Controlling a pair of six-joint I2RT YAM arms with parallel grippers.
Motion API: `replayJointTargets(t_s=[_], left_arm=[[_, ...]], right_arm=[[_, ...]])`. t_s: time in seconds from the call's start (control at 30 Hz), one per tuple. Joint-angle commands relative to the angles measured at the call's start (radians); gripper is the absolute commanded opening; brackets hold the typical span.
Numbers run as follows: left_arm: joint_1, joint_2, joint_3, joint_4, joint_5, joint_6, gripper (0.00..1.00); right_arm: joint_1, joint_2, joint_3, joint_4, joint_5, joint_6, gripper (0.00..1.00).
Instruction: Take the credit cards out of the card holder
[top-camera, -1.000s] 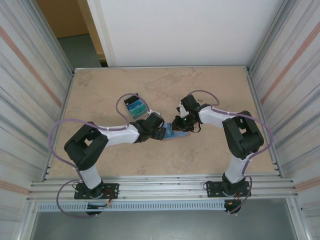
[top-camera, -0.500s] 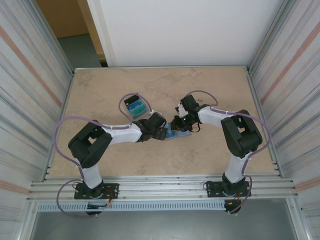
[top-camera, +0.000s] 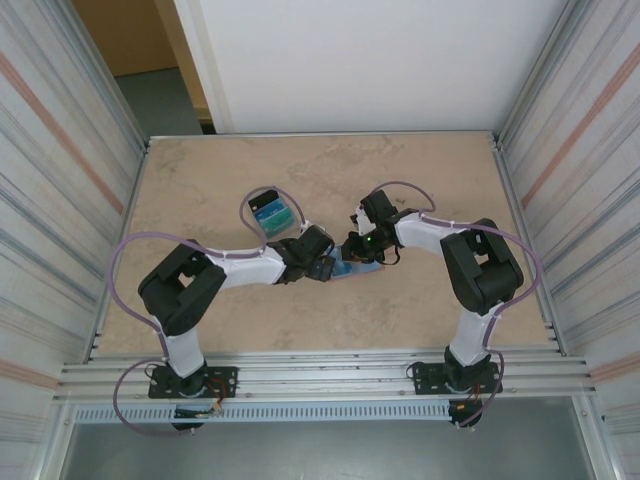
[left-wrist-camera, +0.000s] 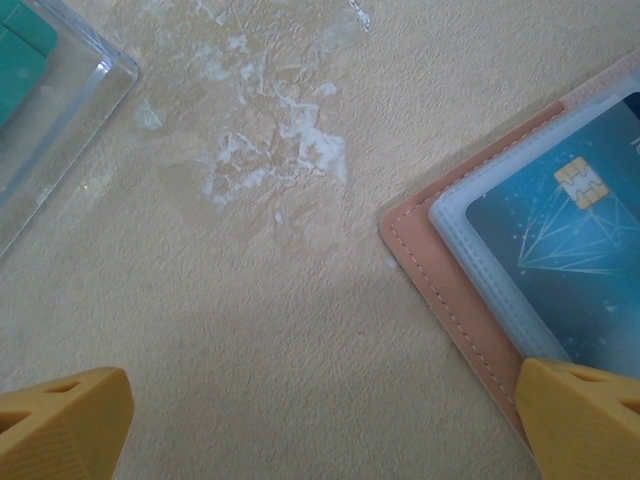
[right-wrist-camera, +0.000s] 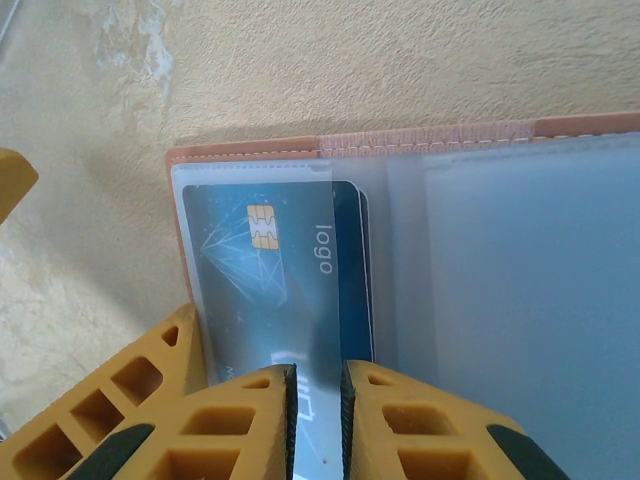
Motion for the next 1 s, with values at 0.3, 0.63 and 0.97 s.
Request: replayJointTargets(t_s=[0.3,0.63,0.97], left_arm=[[-0.007,0.014,0.021,-0.047,-0.035,0.017,0.99],[-0.006,0.014,0.024,-0.054,-0.038,0.019,0.99],[-0.007,0.024,0.037,-0.062,-0.037,0.023,0.99]], right_arm=[[-0.024,-0.041,-0.031,-0.01,0.023,-0.001,0.2],[-0.024,0.001,-0.035,0.013,-0.014,0.0,0.2],[-0.018,0.018,-0.041,0.02,-0.038,-0.001,0.2]])
